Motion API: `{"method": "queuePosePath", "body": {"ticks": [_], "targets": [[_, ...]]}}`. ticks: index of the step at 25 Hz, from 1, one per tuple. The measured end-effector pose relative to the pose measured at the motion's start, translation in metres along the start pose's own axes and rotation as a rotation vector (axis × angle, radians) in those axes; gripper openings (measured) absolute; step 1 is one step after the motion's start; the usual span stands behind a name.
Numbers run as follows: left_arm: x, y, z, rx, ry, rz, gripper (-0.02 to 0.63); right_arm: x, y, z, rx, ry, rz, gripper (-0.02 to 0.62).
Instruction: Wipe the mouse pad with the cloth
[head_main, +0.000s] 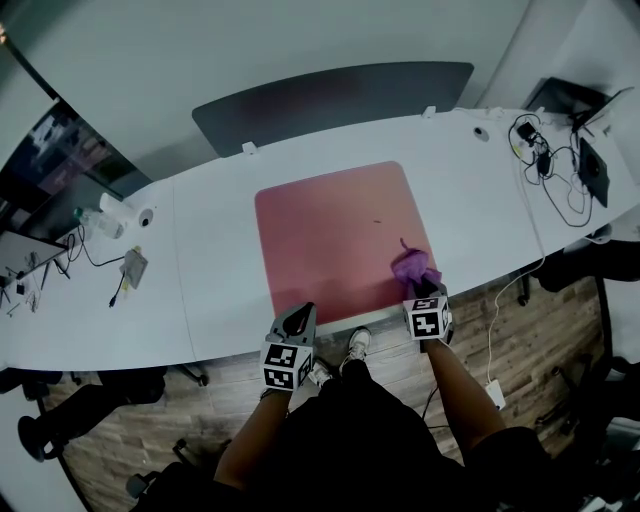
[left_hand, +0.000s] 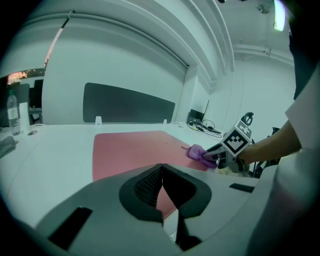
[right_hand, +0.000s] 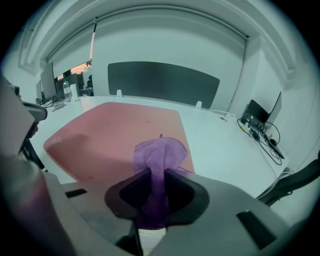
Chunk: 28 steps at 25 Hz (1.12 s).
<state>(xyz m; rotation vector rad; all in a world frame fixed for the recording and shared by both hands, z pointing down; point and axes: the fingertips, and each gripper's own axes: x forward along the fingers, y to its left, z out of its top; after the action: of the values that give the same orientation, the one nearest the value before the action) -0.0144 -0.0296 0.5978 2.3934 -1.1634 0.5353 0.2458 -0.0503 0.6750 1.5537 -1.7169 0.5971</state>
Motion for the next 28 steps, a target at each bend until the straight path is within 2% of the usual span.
{"method": "queuePosePath", "body": {"ticks": [6,9,13,17,20,24,28], "targets": [[0.003,-0.011,-0.01,-0.019,0.022,-0.021,0.021,0.0,-0.039,-0.011,0.046,-0.001,-0.053,0.094],[0.002,-0.013,-0.008,-0.054,0.014,-0.024,0.021,0.0,-0.042,-0.012,0.036,-0.008,-0.054,0.094],[0.002,-0.017,-0.01,-0.043,0.02,-0.026,0.021,0.001,-0.043,-0.011,0.038,-0.012,-0.06,0.092],[-0.002,-0.007,-0.006,-0.066,0.008,-0.014,0.021,-0.001,-0.039,-0.001,0.001,-0.031,-0.046,0.094],[-0.008,0.007,0.0,-0.071,-0.007,0.009,0.021,-0.015,-0.029,0.024,-0.024,-0.117,-0.033,0.094],[-0.016,0.019,0.013,-0.102,-0.023,0.017,0.021,-0.043,-0.012,0.077,-0.037,-0.279,0.003,0.094],[-0.027,0.03,0.044,-0.106,-0.096,0.028,0.021,-0.079,0.007,0.131,-0.056,-0.437,0.054,0.094]]}}
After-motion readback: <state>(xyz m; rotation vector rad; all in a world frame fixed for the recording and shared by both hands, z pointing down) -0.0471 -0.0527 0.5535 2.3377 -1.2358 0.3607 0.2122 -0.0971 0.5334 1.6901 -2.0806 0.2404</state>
